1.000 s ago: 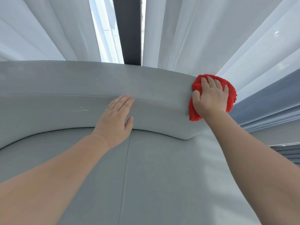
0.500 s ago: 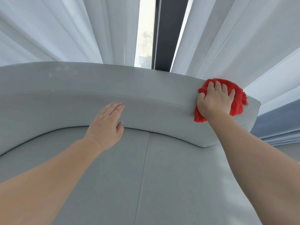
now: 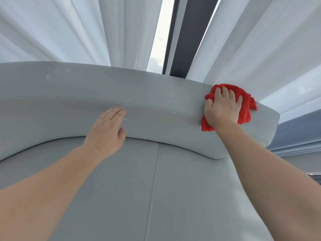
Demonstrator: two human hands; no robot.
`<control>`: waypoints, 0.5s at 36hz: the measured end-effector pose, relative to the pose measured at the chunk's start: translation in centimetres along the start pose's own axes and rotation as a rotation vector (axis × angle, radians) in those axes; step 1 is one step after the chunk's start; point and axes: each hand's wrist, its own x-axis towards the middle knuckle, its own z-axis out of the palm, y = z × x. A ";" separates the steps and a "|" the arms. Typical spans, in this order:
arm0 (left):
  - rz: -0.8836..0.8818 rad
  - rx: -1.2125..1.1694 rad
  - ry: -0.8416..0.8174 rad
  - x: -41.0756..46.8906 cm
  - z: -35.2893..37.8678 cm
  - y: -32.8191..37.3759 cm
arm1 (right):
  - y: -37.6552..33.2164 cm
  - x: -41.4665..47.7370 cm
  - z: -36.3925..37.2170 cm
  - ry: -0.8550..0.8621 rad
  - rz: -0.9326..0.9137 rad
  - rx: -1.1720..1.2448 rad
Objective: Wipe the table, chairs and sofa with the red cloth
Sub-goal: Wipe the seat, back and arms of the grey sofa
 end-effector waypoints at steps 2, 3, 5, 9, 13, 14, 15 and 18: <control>-0.001 -0.012 0.007 0.4 0.0 -0.1 | -1.6 0.0 0.2 -0.010 -0.034 0.006; 0.005 -0.017 0.012 0.5 0.0 -0.1 | -2.5 0.1 0.2 -0.010 -0.050 0.014; 0.020 -0.029 0.020 0.8 0.0 -0.3 | -3.8 0.2 0.2 -0.005 -0.052 0.036; 0.021 -0.043 0.031 1.0 -0.1 -0.8 | -4.4 0.4 0.1 -0.008 -0.045 0.033; 0.054 -0.049 0.055 1.1 -0.3 -1.4 | -4.3 0.4 0.2 0.003 -0.042 0.012; 0.064 -0.054 0.066 1.1 -0.3 -1.6 | -4.4 0.4 0.2 0.002 -0.044 0.010; 0.073 -0.056 0.077 1.1 -0.4 -1.7 | -4.8 0.3 0.2 0.000 -0.052 0.010; 0.088 -0.049 0.101 1.0 -0.7 -2.3 | -7.2 0.0 0.4 -0.003 -0.107 0.022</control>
